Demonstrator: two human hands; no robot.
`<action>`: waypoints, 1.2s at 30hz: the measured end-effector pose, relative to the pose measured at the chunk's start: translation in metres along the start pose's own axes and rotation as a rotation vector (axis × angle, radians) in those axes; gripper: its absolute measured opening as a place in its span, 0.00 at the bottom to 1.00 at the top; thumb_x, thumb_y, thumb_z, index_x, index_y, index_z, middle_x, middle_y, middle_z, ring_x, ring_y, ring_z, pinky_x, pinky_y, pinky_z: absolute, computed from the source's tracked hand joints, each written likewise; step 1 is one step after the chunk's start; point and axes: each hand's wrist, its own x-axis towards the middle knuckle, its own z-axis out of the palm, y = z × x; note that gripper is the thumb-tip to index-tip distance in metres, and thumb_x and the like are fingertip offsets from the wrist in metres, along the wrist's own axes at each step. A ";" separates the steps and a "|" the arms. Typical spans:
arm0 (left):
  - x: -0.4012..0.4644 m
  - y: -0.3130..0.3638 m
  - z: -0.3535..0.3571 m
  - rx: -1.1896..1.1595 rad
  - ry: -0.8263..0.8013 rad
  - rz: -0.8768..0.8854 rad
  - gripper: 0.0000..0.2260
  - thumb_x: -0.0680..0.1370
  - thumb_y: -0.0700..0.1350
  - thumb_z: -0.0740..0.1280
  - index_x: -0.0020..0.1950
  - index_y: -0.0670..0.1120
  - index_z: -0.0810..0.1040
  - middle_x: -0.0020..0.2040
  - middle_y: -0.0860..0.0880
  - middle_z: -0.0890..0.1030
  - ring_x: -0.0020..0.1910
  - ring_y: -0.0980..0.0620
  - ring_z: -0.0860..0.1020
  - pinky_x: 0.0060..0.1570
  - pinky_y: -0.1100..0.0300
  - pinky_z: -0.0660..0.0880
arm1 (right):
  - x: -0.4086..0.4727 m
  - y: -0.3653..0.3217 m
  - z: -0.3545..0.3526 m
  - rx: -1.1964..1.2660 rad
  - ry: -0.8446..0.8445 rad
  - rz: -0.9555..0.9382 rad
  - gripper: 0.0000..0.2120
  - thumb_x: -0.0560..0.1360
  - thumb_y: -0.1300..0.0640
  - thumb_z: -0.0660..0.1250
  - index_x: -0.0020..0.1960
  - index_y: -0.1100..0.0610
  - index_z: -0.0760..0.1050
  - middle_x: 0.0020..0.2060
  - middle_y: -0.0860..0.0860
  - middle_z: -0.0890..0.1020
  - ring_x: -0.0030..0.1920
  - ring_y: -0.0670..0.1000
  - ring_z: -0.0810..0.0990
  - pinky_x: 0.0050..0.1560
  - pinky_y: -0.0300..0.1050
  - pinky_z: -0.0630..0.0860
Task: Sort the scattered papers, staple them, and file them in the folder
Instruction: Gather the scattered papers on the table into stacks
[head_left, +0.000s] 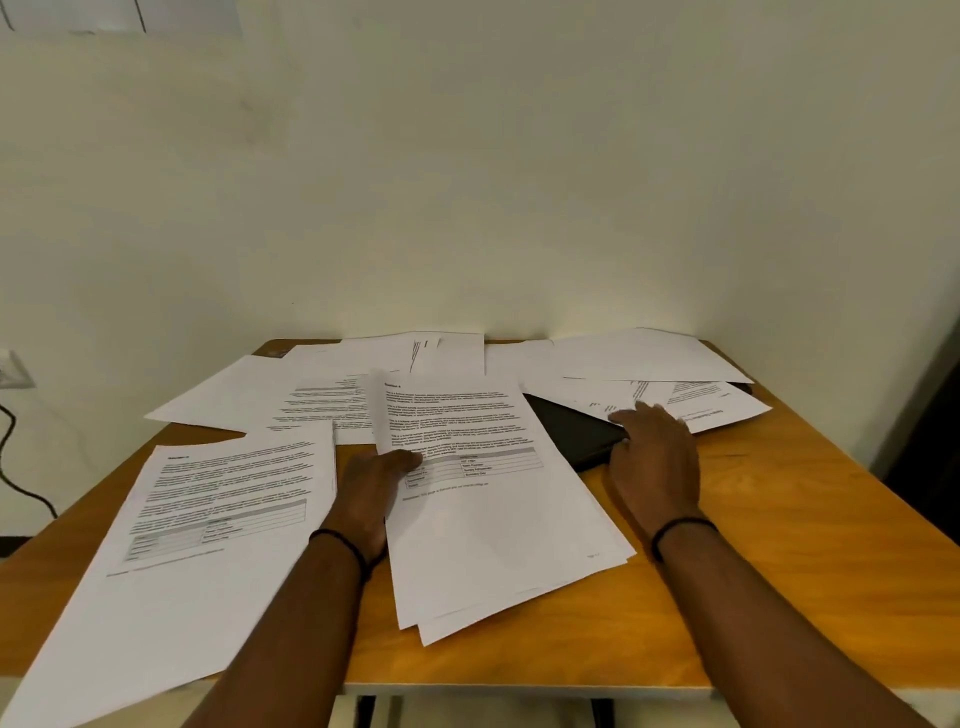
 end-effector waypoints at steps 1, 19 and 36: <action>0.001 0.000 -0.001 0.004 0.008 0.005 0.09 0.77 0.34 0.67 0.56 0.41 0.82 0.54 0.39 0.84 0.55 0.36 0.81 0.59 0.41 0.77 | 0.004 0.001 0.002 -0.095 -0.066 0.007 0.19 0.78 0.61 0.65 0.70 0.58 0.73 0.68 0.58 0.75 0.71 0.59 0.69 0.75 0.56 0.60; -0.004 -0.001 0.000 -0.008 0.010 0.054 0.12 0.77 0.33 0.66 0.59 0.41 0.80 0.56 0.37 0.83 0.55 0.35 0.80 0.60 0.41 0.76 | -0.012 -0.008 -0.013 -0.096 0.194 -0.009 0.05 0.72 0.63 0.74 0.46 0.55 0.84 0.44 0.54 0.85 0.50 0.57 0.81 0.56 0.57 0.70; -0.003 0.000 0.001 0.042 0.010 0.082 0.11 0.76 0.31 0.65 0.55 0.42 0.81 0.57 0.38 0.83 0.57 0.35 0.80 0.63 0.39 0.74 | -0.014 -0.036 -0.030 0.412 0.426 0.184 0.11 0.79 0.56 0.66 0.60 0.57 0.79 0.57 0.56 0.83 0.58 0.57 0.81 0.53 0.42 0.73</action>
